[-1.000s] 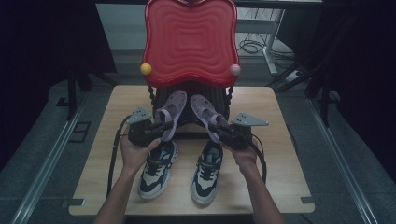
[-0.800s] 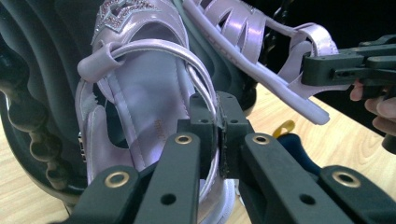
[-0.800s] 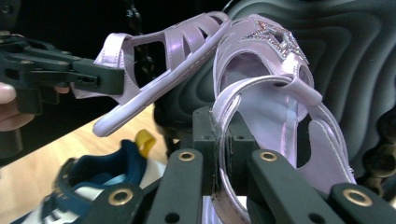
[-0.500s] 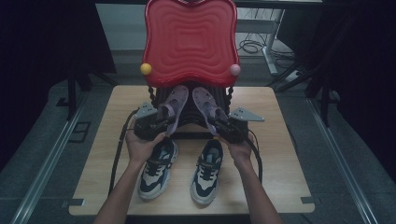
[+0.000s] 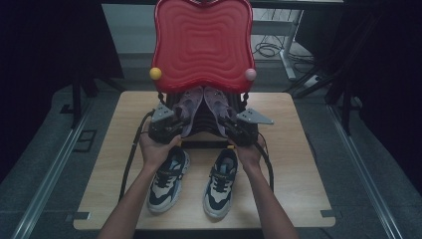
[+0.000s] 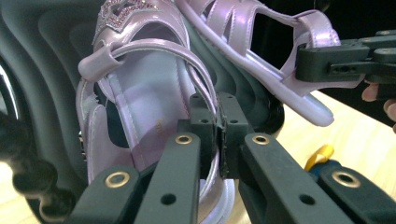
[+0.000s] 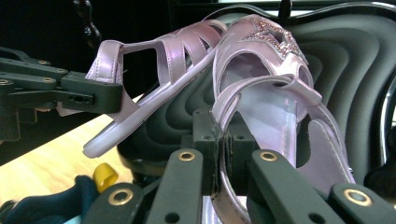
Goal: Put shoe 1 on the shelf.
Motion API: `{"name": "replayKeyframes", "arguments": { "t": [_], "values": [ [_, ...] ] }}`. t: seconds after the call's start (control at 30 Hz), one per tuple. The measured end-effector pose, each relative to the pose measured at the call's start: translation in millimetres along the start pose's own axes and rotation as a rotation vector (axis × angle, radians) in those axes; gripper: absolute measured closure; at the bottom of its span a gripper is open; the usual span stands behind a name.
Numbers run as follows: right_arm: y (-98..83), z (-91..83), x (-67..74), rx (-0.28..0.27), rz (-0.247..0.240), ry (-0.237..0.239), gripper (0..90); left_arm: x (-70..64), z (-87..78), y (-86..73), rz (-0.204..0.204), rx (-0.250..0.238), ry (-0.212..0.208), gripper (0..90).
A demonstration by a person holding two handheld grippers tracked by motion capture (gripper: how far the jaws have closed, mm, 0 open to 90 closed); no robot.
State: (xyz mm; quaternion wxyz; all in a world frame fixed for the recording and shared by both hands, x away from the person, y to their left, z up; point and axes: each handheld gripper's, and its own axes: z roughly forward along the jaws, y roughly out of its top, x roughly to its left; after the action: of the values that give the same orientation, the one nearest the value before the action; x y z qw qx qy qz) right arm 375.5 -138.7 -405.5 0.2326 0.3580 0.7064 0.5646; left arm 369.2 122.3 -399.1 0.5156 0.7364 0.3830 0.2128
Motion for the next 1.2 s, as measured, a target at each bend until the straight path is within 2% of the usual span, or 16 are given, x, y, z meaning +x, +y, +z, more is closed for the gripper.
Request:
{"name": "replayKeyframes", "arguments": {
  "t": [0.17, 0.5, 0.77, 0.93, 1.2],
  "values": [
    [2.6, 9.2, 1.5, -0.004, -0.011, -0.025, 86.0, 1.0, 8.5, -2.8, 0.018, -0.004, 0.022, 87.4],
    [0.0, 23.9, 2.5, -0.002, -0.010, -0.057, 86.0, 5.2, 22.2, -6.4, 0.015, -0.003, 0.050, 87.4],
    [-1.9, 34.1, 3.8, -0.002, -0.035, -0.090, 86.0, 3.7, 32.2, -5.9, 0.015, 0.000, 0.080, 87.4],
    [1.1, 40.7, 4.5, -0.009, -0.050, -0.112, 86.0, 5.4, 36.9, -3.2, 0.034, -0.007, 0.107, 87.4],
    [1.4, 53.5, 5.0, -0.010, -0.057, -0.141, 85.9, 7.7, 48.8, -5.2, 0.032, -0.009, 0.110, 87.4]
  ]
}}
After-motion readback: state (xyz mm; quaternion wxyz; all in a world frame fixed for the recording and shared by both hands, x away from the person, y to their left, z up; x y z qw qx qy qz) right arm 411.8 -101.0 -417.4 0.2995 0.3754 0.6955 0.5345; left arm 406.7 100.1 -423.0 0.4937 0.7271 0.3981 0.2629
